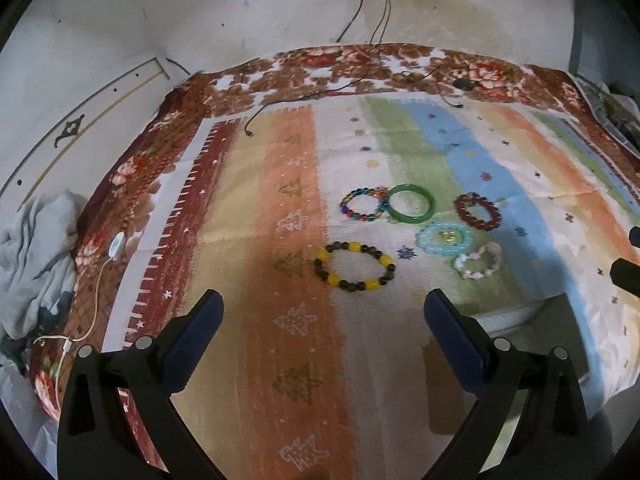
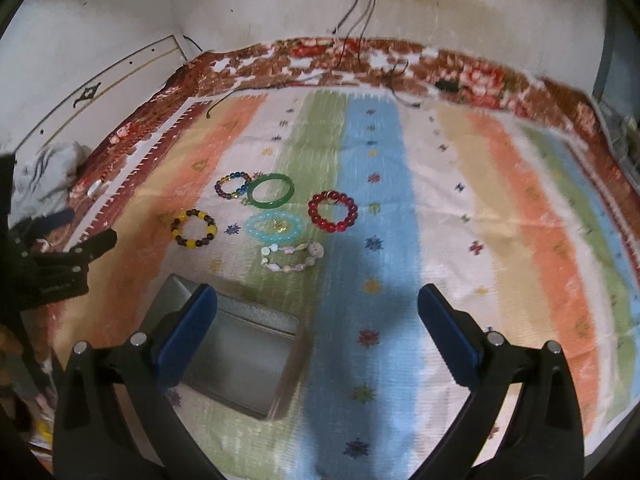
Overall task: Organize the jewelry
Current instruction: 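Move both tools toward the bracelets, left toward the yellow-black beaded bracelet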
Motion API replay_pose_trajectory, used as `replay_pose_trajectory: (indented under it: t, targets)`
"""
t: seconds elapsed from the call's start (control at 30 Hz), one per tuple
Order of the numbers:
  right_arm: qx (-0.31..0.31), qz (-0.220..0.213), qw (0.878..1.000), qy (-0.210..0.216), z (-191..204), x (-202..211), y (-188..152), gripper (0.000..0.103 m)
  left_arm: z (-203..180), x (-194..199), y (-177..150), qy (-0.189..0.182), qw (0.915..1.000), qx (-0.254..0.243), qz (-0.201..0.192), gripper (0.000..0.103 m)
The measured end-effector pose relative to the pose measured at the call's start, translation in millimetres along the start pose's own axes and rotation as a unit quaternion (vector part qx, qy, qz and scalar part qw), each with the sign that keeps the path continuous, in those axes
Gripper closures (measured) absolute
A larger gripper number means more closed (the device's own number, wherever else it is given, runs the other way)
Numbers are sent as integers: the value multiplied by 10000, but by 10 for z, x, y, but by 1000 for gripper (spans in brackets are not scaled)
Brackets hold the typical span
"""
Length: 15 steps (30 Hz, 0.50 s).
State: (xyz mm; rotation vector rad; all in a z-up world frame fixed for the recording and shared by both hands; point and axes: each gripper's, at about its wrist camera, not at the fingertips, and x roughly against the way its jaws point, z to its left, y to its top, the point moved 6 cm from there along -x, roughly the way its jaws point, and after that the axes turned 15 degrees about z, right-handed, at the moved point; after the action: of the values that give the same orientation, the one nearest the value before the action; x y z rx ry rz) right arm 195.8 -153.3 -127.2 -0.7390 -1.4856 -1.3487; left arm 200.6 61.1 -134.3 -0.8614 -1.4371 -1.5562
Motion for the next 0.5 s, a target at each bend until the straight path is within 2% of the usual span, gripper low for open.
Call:
replay_pose_trajectory:
  t: [0.33,0.5]
  targets:
    - [-24,678,9975,219,-75,-476,288,5,119,-440,117,16,9991,47,427,5]
    - [74,954,9953,118,-109,-711,380,5,165,-631,173,13,9982,70,597,5]
